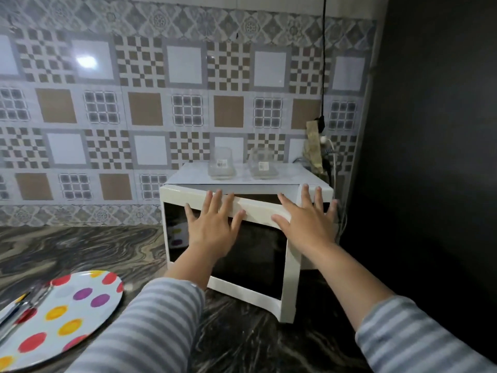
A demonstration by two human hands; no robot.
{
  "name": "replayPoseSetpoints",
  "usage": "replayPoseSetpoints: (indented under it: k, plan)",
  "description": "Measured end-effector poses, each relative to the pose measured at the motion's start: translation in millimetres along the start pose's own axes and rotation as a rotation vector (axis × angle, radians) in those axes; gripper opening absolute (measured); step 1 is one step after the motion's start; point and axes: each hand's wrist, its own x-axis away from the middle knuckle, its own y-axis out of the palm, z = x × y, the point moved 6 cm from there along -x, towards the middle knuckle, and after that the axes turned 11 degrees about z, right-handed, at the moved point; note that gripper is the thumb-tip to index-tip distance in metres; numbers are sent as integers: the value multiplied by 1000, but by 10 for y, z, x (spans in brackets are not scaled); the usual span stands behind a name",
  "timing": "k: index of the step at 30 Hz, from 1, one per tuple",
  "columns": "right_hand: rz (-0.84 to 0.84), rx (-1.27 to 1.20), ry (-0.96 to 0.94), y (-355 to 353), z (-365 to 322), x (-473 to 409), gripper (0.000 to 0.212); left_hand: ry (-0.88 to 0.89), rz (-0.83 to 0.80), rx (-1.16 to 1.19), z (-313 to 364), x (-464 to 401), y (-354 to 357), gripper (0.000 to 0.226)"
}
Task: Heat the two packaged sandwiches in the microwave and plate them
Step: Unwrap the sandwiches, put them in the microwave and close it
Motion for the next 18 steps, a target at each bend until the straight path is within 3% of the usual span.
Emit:
replayPoseSetpoints:
  k: [9, 18]
  plan:
    - [-65, 1, -36, 484, 415, -738, 74, -72, 42, -152, 212, -260, 271, 66]
    - [-114, -16, -128, 698, 569, -1117, 80, -16, 33, -241, 276, -570, 411, 70]
